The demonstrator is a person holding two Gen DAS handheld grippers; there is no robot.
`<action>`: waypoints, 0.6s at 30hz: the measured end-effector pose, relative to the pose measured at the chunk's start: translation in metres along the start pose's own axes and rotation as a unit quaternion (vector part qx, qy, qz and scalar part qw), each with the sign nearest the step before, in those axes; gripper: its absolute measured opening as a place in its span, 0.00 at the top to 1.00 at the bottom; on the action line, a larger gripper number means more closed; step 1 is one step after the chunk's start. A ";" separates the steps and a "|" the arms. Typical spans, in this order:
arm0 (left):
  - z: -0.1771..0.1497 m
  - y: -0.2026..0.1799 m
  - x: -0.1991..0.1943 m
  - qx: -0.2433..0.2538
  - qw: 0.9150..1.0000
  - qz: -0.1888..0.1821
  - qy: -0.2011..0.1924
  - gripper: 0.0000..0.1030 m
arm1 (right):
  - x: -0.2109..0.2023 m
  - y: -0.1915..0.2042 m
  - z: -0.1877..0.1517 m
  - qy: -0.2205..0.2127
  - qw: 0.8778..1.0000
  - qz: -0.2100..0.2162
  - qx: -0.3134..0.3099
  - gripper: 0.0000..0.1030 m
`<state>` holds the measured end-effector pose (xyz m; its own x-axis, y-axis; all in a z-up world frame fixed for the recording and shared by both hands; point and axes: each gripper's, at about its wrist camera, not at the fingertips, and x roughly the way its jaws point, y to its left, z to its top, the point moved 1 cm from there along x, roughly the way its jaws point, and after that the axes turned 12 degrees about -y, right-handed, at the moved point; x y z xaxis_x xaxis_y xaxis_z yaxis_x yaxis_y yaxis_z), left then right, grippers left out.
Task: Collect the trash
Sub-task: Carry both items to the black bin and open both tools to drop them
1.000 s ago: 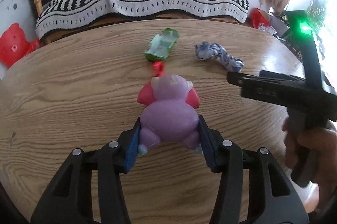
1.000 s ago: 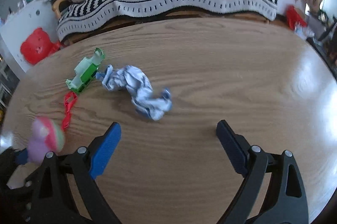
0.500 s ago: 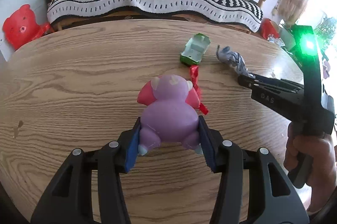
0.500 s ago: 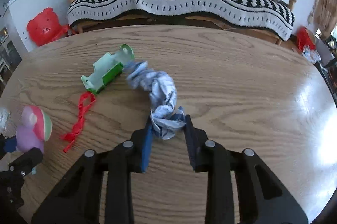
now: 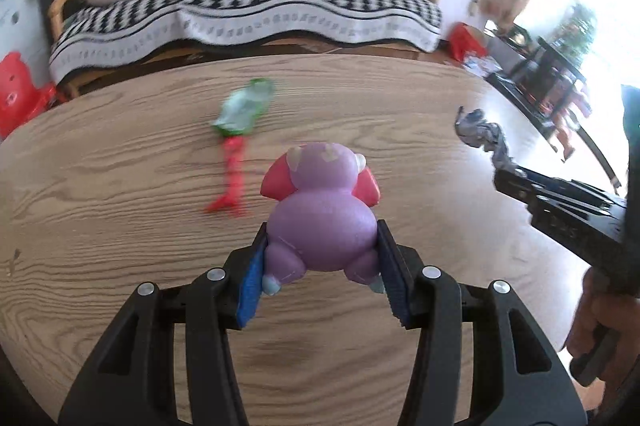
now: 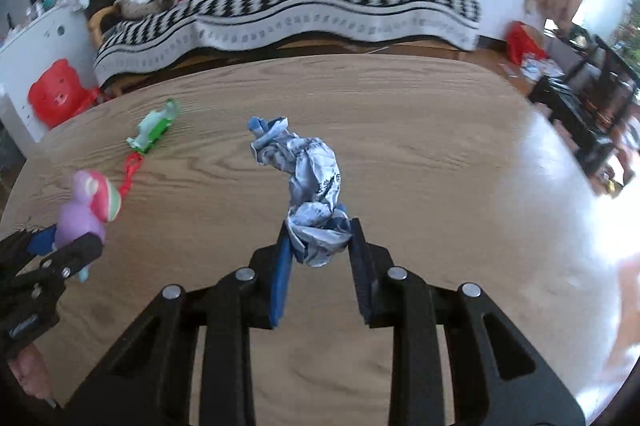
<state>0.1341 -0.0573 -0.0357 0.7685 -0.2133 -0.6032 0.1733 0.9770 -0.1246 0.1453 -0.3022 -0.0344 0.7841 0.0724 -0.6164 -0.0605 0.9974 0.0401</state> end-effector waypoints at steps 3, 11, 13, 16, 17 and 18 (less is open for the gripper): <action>-0.002 -0.031 0.001 0.019 1.000 -0.018 0.001 0.52 | -0.033 -0.035 -0.011 -0.006 1.000 -0.023 0.014 0.73; -0.015 -0.147 -0.007 0.067 0.994 -0.087 0.000 0.52 | -0.127 -0.143 -0.055 -0.028 0.994 -0.086 0.066 0.73; -0.023 -0.183 -0.013 0.084 0.990 -0.112 -0.003 0.52 | -0.145 -0.169 -0.068 -0.031 0.991 -0.101 0.081 0.73; -0.039 -0.236 -0.022 0.112 0.982 -0.151 -0.003 0.52 | -0.173 -0.210 -0.093 -0.033 0.985 -0.127 0.110 0.73; -0.045 -0.252 -0.024 0.120 0.979 -0.163 -0.002 0.52 | -0.184 -0.228 -0.104 -0.032 0.982 -0.139 0.124 0.73; -0.051 -0.267 -0.027 0.129 0.976 -0.175 -0.001 0.52 | -0.192 -0.240 -0.111 -0.032 0.980 -0.145 0.134 0.73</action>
<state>0.0359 -0.3122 -0.0261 0.6357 -0.5341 -0.5573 0.5749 0.8094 -0.1199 -0.0591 -0.5559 -0.0134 0.7821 -0.2221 -0.5823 0.3275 0.9414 0.0809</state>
